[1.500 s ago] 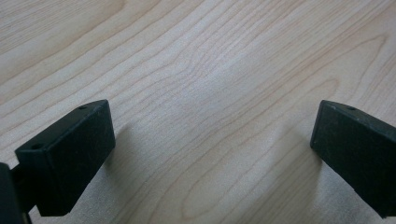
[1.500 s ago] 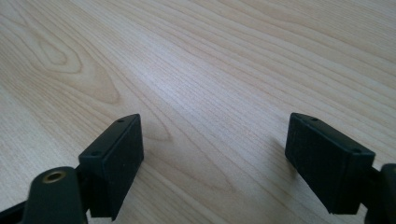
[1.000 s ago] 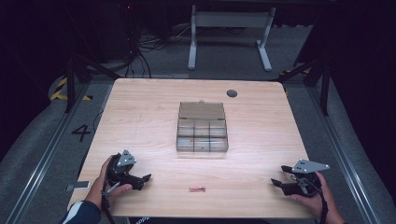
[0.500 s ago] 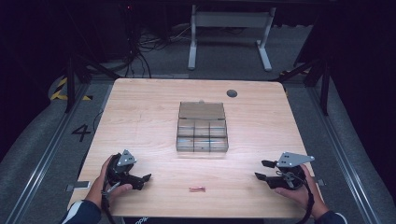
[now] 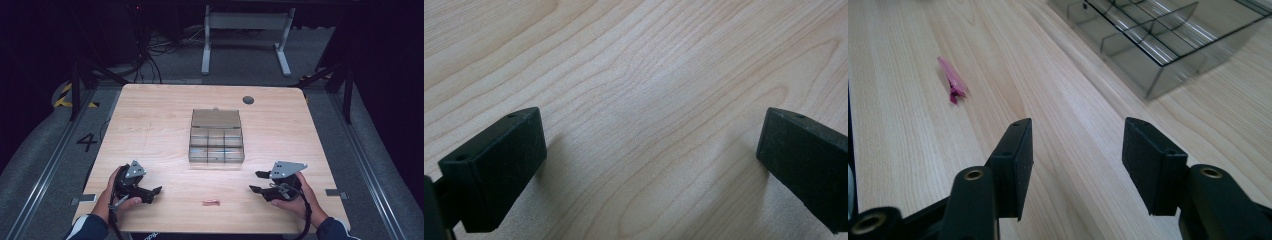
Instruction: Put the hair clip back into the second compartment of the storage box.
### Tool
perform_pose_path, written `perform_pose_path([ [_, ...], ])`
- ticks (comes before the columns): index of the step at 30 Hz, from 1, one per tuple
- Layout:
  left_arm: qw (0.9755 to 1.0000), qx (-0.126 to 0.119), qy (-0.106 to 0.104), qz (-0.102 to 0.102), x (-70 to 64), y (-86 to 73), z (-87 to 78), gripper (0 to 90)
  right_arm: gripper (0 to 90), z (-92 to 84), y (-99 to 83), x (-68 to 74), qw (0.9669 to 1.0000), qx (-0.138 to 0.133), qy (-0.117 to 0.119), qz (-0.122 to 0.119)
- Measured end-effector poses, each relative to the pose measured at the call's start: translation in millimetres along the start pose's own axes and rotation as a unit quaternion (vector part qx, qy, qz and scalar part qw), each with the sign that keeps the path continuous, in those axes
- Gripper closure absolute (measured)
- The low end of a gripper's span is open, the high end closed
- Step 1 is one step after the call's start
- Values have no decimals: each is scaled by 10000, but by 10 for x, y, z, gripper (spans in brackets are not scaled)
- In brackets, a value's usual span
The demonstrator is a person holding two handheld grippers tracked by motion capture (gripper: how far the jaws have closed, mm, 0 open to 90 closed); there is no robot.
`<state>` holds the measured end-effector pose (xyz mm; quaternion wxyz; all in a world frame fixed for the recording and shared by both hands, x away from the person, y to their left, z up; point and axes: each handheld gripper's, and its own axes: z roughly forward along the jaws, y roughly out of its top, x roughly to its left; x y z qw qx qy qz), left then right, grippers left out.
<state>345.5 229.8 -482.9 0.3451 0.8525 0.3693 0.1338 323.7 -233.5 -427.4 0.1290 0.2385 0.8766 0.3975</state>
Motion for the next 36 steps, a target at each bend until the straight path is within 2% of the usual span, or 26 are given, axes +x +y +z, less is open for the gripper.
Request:
perform_pose_path([
  [12, 10000, 2, 0, 6, 1, 0, 0, 2, 468, 310, 196, 225, 9988, 1, 406, -269],
  [22, 10000, -4, 17, 7, 1, -5, -5, 4, 538, 600, 342, 480, 9936, 98, 900, -673],
  [26, 10000, -5, 50, -38, -3, -15, -14, 5, 558, 676, 369, 534, 9917, 117, 1054, -727],
  [30, 10000, -14, 68, -63, -5, -21, -18, 5, 583, 758, 378, 584, 9895, 192, 1176, -824],
  [35, 9999, -10, 86, -71, -6, -24, -22, 5, 609, 838, 393, 615, 9882, 251, 1241, -858],
  [36, 9999, -12, 89, -72, -7, -25, -22, 5, 621, 892, 392, 639, 9873, 335, 1200, -985],
])
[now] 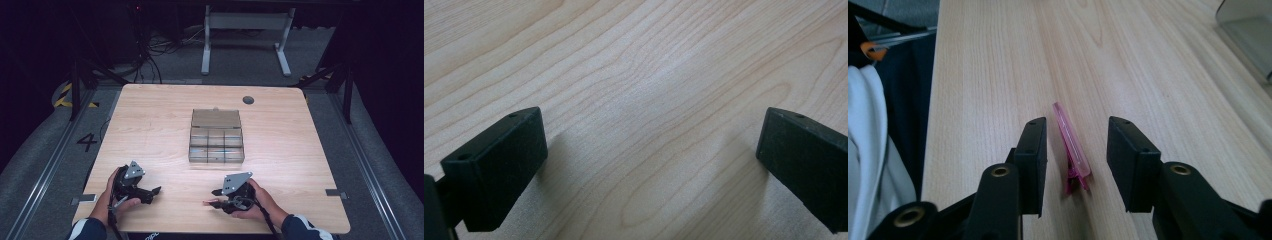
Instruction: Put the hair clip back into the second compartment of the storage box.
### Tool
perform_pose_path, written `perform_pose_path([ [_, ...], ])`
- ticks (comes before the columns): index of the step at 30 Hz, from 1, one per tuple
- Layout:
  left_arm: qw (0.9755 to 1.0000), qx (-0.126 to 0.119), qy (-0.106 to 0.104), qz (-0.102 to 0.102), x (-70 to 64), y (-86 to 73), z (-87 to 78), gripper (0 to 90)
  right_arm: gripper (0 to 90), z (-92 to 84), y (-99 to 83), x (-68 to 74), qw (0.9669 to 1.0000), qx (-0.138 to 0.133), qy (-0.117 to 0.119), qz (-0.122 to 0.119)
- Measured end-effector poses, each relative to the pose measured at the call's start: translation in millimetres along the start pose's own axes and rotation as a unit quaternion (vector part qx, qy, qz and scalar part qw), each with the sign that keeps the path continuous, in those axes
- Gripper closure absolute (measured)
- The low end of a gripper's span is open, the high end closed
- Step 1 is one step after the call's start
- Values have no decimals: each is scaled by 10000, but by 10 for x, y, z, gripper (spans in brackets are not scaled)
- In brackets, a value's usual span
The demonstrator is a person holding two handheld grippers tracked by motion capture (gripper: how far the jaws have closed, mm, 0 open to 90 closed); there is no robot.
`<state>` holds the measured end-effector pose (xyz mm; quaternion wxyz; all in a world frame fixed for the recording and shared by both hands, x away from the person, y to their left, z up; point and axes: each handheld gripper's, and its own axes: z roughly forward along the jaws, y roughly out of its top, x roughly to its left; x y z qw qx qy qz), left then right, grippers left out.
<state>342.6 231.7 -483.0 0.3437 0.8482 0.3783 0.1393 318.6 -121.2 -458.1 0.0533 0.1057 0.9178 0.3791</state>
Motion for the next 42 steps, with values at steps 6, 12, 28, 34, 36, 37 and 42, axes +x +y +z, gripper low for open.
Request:
perform_pose_path([
  [6, 10000, 0, 2, -5, -1, -1, -1, 5, 661, 71, 16, 10, 9999, 65, -16, -102],
  [12, 10000, -1, 1, -5, -1, -1, 0, 5, 683, 118, 19, 0, 9999, 101, 1, -92],
  [28, 10000, 1, 8, -46, -7, -3, -1, 5, 838, 70, -4, -5, 9997, 155, 48, -198],
  [34, 10000, 2, 9, -45, -7, -3, -1, 5, 838, -10, -7, -33, 9998, 43, 18, -175],
  [36, 10000, -13, 32, -35, -8, -4, -2, 5, 838, -51, -13, -53, 9998, 32, -56, -174],
  [37, 10000, -13, 32, -35, -8, -4, -2, 5, 838, -70, -14, -55, 9999, 5, -53, -142],
  [42, 10000, -7, 27, -58, -10, -5, -3, 6, 837, -136, -7, -77, 9999, -64, -82, -125],
])
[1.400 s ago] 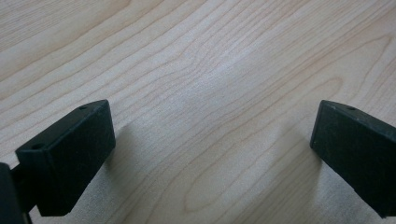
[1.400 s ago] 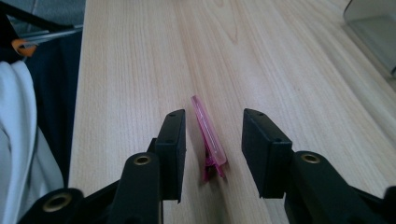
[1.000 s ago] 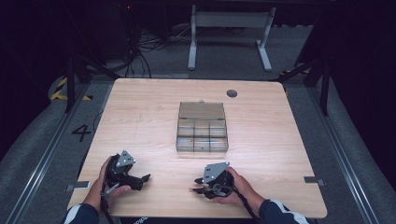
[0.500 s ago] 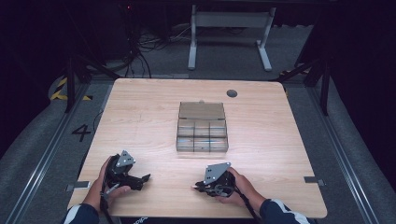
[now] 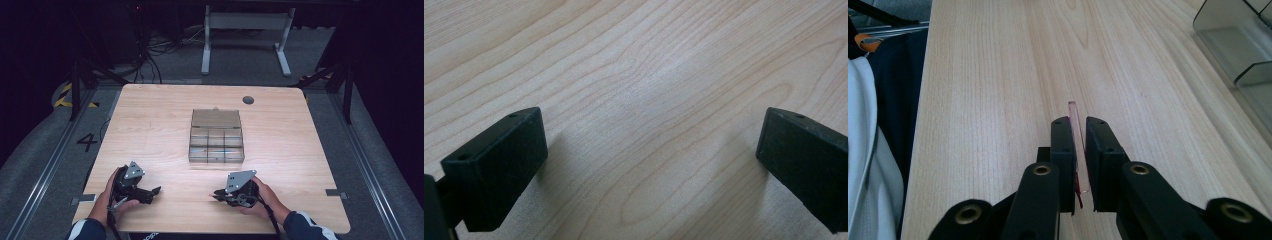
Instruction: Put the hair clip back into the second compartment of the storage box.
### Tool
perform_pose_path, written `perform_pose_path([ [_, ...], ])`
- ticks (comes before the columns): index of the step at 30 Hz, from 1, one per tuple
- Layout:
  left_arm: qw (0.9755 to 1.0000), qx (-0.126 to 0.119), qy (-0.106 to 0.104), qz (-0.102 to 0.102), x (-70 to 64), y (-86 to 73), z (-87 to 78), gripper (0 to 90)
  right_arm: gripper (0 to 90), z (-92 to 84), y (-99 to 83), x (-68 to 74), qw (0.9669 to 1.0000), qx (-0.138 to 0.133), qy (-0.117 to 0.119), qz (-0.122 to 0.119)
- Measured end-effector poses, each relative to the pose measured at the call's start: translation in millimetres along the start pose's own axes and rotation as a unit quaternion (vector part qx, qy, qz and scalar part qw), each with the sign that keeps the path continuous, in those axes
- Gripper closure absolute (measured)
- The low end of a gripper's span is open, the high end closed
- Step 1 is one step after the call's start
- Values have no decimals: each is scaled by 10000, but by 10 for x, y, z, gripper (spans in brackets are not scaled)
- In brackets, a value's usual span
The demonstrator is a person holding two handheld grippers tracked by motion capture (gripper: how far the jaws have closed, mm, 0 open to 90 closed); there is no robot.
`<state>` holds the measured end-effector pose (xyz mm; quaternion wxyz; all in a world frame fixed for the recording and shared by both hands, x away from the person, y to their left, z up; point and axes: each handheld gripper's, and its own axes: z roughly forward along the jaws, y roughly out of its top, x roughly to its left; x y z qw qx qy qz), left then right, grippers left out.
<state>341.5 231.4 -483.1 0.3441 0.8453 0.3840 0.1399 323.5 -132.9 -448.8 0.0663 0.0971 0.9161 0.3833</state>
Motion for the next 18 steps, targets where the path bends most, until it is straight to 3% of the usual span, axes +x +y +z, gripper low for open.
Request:
perform_pose_path([
  [14, 10000, 6, 25, -11, -2, -2, -4, 6, 837, -154, 10, -98, 9995, -128, -248, 156],
  [18, 10000, 3, 25, -12, -2, -3, -3, 6, 838, -227, 49, -181, 9985, -226, -426, 260],
])
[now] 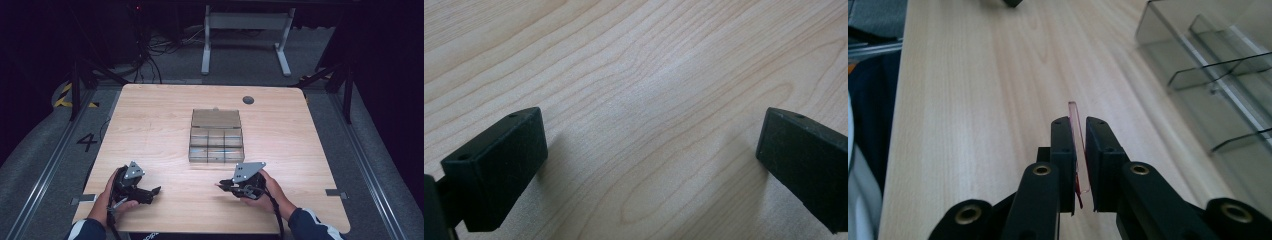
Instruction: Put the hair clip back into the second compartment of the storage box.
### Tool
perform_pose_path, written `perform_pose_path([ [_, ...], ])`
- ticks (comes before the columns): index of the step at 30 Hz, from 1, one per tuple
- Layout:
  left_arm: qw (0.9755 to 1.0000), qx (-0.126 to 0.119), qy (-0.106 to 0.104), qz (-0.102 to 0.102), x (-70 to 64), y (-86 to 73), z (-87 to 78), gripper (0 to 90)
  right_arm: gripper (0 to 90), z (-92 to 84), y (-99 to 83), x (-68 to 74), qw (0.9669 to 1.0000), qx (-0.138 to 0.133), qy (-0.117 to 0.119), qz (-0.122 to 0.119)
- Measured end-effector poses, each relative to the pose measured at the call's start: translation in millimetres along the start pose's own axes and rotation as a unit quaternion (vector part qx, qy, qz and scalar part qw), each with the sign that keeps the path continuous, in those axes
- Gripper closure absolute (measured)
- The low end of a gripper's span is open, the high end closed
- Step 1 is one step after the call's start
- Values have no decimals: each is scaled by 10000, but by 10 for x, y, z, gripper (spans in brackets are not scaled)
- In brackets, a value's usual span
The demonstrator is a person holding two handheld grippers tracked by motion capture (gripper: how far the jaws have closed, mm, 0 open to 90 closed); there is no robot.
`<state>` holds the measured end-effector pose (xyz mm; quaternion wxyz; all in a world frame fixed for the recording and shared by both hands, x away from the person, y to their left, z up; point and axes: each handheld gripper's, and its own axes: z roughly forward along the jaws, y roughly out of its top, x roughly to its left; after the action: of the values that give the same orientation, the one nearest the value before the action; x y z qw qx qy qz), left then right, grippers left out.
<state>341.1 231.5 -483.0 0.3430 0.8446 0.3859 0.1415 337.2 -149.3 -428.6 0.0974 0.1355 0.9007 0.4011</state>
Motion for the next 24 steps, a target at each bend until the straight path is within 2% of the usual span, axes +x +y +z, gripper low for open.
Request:
perform_pose_path([
  [4, 10000, 2, 0, 3, 0, 0, 0, 6, 838, -82, 44, -87, 9998, -114, -147, 90],
  [9, 10000, 3, 0, 5, 1, 0, -1, 6, 838, -164, 149, -190, 9992, -210, -321, 60],
  [17, 10000, 3, 0, 4, 1, 0, -1, 6, 838, -190, 282, -353, 9985, -245, -491, 58],
  [20, 10000, 2, 0, 5, 1, 0, 0, 6, 838, -177, 346, -403, 9980, -205, -601, -65],
  [24, 10000, 3, -1, 5, 1, 0, 0, 6, 838, -163, 423, -489, 9976, -183, -660, -46],
])
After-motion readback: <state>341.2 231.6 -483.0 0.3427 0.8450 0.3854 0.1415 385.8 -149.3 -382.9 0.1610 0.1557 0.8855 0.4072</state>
